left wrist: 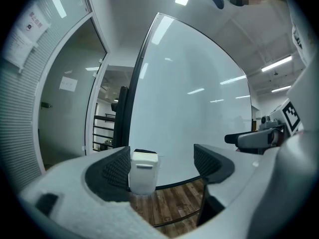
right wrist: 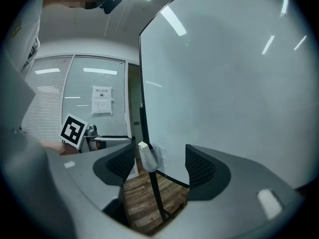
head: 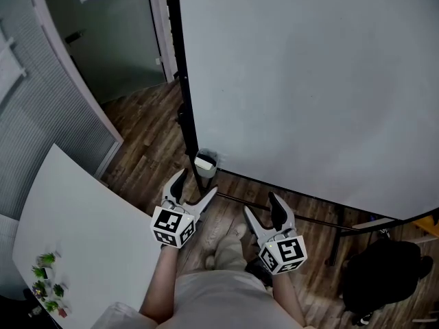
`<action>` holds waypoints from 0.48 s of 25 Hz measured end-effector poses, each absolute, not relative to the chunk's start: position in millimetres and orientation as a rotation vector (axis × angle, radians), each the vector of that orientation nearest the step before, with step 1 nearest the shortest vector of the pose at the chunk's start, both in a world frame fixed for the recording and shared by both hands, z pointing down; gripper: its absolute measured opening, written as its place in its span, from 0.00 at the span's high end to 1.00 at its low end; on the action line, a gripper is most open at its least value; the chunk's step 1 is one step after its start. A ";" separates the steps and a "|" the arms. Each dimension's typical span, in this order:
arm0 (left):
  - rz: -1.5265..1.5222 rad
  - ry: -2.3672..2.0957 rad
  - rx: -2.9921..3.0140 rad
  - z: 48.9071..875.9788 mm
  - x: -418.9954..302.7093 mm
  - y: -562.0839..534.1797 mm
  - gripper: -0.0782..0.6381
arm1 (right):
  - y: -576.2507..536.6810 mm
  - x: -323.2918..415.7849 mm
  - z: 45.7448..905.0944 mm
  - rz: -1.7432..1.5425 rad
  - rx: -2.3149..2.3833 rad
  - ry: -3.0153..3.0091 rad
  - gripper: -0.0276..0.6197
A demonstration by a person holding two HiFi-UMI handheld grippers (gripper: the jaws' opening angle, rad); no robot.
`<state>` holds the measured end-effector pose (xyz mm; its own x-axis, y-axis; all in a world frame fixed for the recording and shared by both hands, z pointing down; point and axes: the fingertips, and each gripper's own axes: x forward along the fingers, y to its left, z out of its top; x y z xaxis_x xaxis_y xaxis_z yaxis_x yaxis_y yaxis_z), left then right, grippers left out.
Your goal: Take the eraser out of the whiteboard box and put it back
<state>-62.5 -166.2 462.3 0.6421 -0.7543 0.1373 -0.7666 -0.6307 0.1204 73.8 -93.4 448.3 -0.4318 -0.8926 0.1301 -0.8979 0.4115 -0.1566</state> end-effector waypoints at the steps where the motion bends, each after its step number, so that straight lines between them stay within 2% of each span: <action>1: 0.120 -1.258 2.690 464.9 -62.0 -168.1 0.34 | -95.0 74.7 449.9 0.320 1.661 -2.614 0.46; 12: 0.164 -1.291 2.683 470.9 -63.4 -188.3 0.35 | -112.2 79.2 454.3 0.355 1.663 -2.601 0.47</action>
